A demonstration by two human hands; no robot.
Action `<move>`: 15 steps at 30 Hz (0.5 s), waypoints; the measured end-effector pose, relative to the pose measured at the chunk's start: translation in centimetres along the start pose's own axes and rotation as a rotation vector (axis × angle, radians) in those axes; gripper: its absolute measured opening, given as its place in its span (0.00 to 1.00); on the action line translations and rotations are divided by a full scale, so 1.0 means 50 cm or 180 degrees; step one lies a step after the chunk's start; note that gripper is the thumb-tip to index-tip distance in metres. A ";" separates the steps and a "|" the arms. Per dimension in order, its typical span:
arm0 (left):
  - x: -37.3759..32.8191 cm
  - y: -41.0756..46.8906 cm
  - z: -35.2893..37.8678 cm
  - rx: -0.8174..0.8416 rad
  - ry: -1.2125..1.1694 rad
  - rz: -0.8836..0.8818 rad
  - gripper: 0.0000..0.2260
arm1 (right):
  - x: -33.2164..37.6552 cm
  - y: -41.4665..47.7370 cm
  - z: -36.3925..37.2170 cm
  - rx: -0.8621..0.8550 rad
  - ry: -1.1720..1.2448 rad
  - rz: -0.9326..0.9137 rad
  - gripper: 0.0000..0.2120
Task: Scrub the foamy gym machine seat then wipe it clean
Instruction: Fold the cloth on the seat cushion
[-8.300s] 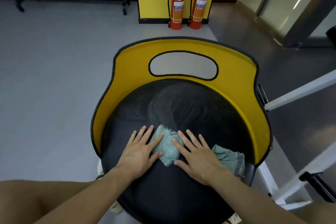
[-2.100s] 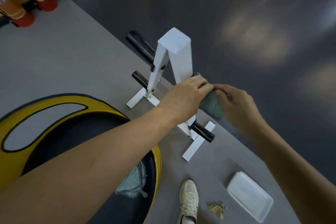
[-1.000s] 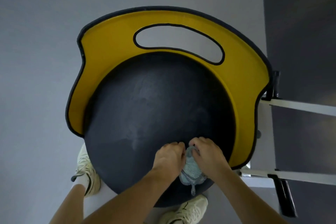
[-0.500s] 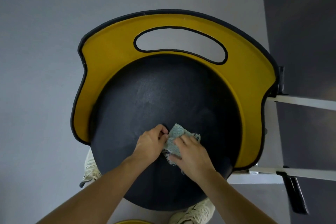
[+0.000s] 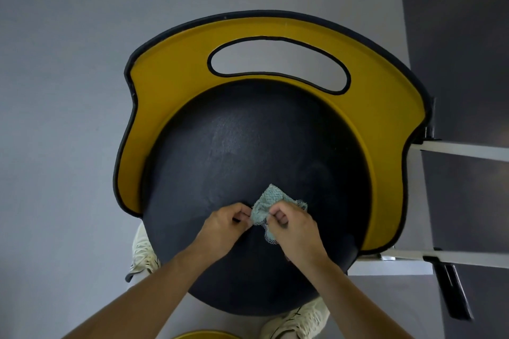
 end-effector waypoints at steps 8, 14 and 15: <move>-0.025 -0.007 -0.009 0.0091 -0.0970 -0.0379 0.07 | 0.017 -0.002 -0.006 -0.0017 0.0373 0.0401 0.06; -0.044 -0.004 -0.043 0.0188 -0.1469 -0.0324 0.12 | 0.046 0.004 -0.002 -0.0015 0.1114 0.0744 0.05; -0.047 -0.004 -0.049 0.0260 -0.1498 -0.0278 0.13 | 0.052 0.006 0.002 0.0084 0.1249 0.0793 0.08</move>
Point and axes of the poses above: each hand's wrist, its own y-axis towards the middle knuckle, its own z-axis out of the palm, x = y × z, the point moved 4 cm from there along y, towards the middle knuckle, and after that the axes turned 14 degrees about y, right-handed, at the moved point
